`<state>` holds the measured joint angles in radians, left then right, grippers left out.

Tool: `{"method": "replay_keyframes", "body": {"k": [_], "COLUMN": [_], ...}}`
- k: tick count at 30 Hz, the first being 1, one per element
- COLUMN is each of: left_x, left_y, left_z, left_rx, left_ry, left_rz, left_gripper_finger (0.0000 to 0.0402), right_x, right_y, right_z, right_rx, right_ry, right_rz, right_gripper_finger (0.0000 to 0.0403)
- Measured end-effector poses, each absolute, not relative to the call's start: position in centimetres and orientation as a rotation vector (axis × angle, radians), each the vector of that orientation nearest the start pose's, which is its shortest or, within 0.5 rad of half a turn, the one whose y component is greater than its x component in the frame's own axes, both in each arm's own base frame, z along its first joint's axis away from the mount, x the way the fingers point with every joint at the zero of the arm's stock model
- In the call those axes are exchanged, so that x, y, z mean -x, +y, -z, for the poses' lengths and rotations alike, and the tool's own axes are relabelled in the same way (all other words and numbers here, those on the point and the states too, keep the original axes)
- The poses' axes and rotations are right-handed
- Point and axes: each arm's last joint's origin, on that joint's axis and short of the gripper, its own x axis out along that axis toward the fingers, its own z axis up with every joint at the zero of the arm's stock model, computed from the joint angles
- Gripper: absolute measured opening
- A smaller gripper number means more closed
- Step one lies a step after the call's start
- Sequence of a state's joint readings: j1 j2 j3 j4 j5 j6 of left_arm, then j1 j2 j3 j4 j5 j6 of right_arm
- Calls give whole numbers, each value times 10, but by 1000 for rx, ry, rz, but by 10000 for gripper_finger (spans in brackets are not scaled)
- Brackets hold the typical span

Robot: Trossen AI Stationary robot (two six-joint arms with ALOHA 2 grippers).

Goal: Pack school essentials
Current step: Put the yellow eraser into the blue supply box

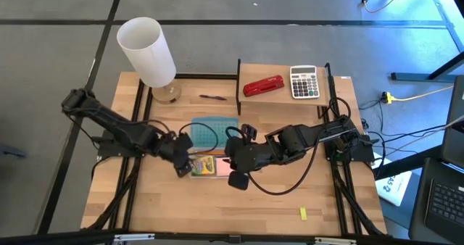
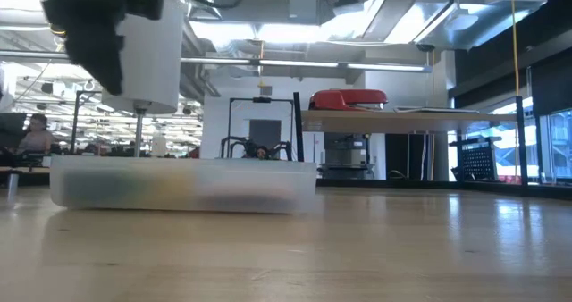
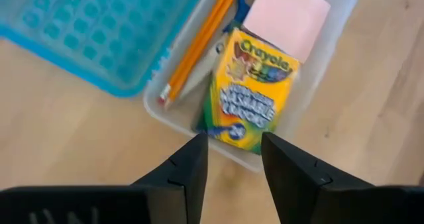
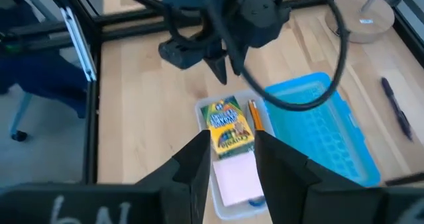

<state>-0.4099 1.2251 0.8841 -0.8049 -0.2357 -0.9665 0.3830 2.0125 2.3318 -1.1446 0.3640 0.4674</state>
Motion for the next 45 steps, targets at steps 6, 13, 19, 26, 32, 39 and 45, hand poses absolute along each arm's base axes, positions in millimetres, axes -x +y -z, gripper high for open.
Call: {"method": "replay_keyframes", "body": {"k": [6, 13, 19, 26, 32, 39, 45], "left_x": [-193, -184, -184, -190, -203, -215, -219], "left_y": [-102, -116, -118, -114, -110, -101, -96], "left_z": [-243, -243, -244, -246, -252, -257, -257], "left_rx": [588, 676, 709, 718, 652, 548, 501], "left_ry": [998, 956, 932, 901, 837, 773, 766], "left_rz": [-394, -436, -453, -437, -336, -270, -261], "left_gripper_finger": [135, 135, 133, 133, 134, 135, 135], "right_x": [-385, -368, -335, -307, -285, -265, -255], "right_y": [147, 152, 178, 205, 233, 261, 280], "right_z": [-406, -395, -389, -395, -396, -369, -331], "right_rx": [-185, -307, -294, -486, -743, -973, -1027], "right_ry": [782, 999, 1139, 1135, 1149, 1252, 1432], "right_rz": [62, 68, 186, 301, 405, 636, 772], "right_gripper_finger": [120, 120, 120, 120, 120, 120, 119]}}
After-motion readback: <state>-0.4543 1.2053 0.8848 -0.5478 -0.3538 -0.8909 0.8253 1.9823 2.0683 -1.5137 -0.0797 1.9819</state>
